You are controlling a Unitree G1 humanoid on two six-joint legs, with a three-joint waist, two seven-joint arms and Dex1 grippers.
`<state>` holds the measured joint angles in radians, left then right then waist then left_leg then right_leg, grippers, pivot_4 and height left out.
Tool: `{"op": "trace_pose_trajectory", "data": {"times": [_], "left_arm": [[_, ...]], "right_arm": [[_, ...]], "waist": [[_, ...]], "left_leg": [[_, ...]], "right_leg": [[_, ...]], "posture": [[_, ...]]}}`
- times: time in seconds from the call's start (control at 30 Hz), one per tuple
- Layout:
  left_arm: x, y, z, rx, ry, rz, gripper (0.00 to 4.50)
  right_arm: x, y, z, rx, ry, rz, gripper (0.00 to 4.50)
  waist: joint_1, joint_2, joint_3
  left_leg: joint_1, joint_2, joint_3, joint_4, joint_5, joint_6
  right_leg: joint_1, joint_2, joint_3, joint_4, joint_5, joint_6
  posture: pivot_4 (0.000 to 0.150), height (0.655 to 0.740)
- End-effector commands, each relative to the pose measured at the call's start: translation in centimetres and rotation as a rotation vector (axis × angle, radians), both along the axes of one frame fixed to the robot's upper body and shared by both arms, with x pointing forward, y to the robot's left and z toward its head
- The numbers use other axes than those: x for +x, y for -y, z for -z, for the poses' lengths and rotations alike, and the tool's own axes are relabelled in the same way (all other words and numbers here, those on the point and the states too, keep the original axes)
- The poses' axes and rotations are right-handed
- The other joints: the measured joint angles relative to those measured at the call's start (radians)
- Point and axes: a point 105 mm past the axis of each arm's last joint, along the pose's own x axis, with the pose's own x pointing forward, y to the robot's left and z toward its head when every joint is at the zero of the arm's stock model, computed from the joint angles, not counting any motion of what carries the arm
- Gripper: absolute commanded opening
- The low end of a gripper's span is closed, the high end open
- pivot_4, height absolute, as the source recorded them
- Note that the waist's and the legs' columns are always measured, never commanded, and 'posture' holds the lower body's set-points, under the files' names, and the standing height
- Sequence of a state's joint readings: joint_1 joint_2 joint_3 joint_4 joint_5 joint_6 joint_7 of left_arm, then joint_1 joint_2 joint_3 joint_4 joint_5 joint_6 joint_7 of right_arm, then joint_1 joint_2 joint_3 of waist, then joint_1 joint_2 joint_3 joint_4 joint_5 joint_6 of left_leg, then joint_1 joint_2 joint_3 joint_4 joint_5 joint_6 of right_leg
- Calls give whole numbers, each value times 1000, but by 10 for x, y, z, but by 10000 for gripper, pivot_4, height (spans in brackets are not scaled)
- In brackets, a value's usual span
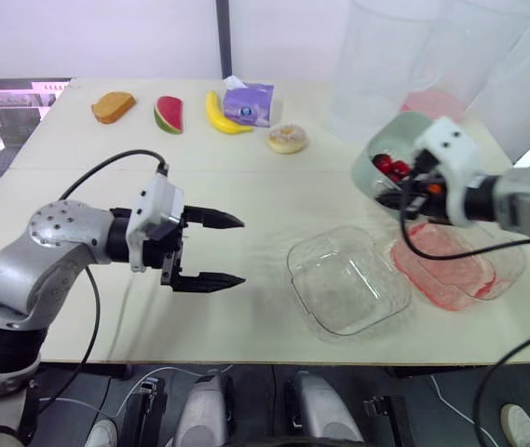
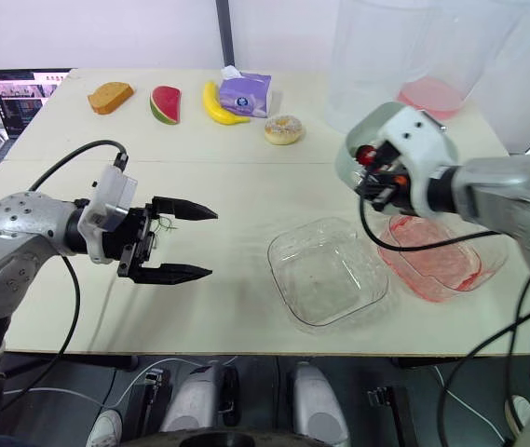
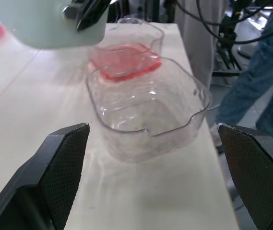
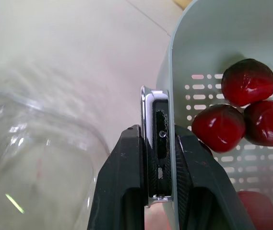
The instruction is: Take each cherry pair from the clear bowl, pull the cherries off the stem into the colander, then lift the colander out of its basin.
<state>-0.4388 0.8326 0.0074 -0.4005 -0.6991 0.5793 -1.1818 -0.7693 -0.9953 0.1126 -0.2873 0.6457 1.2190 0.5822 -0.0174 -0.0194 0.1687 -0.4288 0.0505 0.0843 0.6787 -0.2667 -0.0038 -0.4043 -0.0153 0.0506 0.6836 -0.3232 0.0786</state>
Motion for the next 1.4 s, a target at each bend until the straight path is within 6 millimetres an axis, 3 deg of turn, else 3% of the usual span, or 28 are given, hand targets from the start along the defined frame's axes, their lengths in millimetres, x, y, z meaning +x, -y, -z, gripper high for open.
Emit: {"op": "trace_pose_trajectory", "data": {"times": [0.03, 0.3, 0.77, 0.93, 1.07, 1.23, 1.4], "left_arm": [[1, 0, -9, -13, 44, -27, 45000], [7, -8, -9, -27, 21, -166, 45000], [17, -8, -2, -49, 3, -277, 45000], [15, -6, -3, -47, 6, -265, 45000], [15, -5, -3, -48, 4, -257, 45000], [16, -3, -4, -52, 0, -244, 45000], [17, -1, -6, -53, 11, -224, 45000]], "right_arm": [[29, 0, 17, -44, 12, 5, 2435], [52, -4, 44, -45, -35, -9, 2435], [53, -5, 58, -76, -93, -28, 2435], [53, -5, 55, -67, -89, -25, 25767], [54, -6, 39, -40, -50, -20, 44417], [50, 1, 12, -28, 18, -2, 44417], [37, 7, -31, 41, 125, 10, 44417]], "waist": [[2, 0, 0], [0, 0, 0], [0, 0, 0], [0, 0, 0], [0, 0, 0], [0, 0, 0], [3, 0, 0]], "left_leg": [[0, 0, 0, 0, 0, 0], [-6, 0, 0, 2, 0, 0], [-2, 0, 0, 3, 0, -1], [-1, 0, 0, 2, 0, -1], [-1, 0, 0, 2, 0, -1], [-1, 0, 0, 2, 0, -1], [-1, 0, 0, 2, 0, -1]], "right_leg": [[0, 0, 0, 0, 0, 0], [-5, 0, -1, 1, 0, 0], [-2, 0, -1, 4, 0, 0], [-2, 0, -1, 4, 0, 0], [-2, 0, -1, 4, 0, 0], [-2, 0, -1, 4, 0, 0], [-2, -1, -1, 4, 0, 0]], "posture": [[1500, 7400], [1500, 7400], [1500, 7400], [1500, 7400], [1500, 7400], [1500, 7400], [1500, 7400]]}}
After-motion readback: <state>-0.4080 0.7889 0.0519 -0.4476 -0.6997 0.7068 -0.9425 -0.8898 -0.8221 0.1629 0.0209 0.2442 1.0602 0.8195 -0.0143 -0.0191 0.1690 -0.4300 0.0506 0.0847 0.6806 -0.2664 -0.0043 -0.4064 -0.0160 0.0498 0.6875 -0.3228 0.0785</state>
